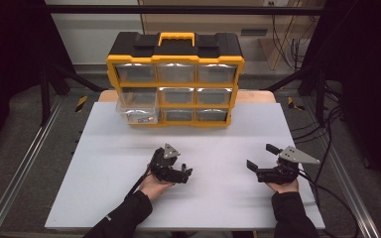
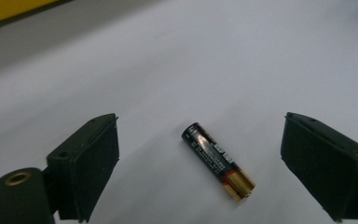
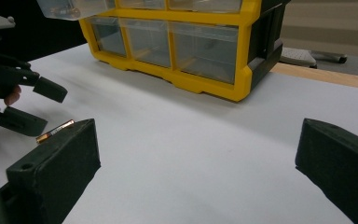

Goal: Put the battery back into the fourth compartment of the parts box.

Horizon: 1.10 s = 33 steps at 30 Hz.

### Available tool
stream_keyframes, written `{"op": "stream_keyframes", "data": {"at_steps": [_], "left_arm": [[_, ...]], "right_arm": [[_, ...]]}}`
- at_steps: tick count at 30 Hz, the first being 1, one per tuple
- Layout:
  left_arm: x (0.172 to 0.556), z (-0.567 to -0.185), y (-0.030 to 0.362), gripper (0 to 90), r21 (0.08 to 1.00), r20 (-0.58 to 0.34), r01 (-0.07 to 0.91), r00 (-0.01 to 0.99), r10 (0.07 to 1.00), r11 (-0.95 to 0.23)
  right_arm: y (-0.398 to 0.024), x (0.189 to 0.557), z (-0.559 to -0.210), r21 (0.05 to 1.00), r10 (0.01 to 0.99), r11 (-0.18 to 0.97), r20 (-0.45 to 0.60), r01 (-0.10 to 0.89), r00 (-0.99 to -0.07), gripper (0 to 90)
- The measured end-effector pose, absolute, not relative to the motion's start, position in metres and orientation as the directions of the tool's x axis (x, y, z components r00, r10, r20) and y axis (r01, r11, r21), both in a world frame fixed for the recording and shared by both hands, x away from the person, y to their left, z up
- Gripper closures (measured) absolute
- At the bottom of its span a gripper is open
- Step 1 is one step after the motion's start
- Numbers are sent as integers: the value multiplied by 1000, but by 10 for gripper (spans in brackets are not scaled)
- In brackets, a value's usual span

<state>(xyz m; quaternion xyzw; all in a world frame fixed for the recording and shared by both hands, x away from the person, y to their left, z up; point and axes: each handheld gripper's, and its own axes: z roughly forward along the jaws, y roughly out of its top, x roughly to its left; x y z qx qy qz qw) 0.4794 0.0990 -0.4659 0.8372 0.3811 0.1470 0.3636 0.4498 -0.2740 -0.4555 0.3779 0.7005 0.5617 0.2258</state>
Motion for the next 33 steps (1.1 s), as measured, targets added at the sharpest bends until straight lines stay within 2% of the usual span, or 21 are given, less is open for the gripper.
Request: {"op": "stream_keyframes", "data": {"at_steps": [3,14,21,33], "left_arm": [[480,-469,98,170,703,-31,551,656,754,-451],[478,-473,95,501,680,-53,574,659,750,-456],[477,-473,94,609,667,-51,588,649,759,-458],[476,-471,92,688,650,-43,603,637,769,-463]], "right_arm": [[-274,450,-455,958,784,83,108,276,-612,2],[-274,450,-455,958,782,81,111,277,-613,2],[-274,450,-455,957,782,81,113,280,-613,2],[-274,450,-455,958,783,78,113,277,-612,2]]}}
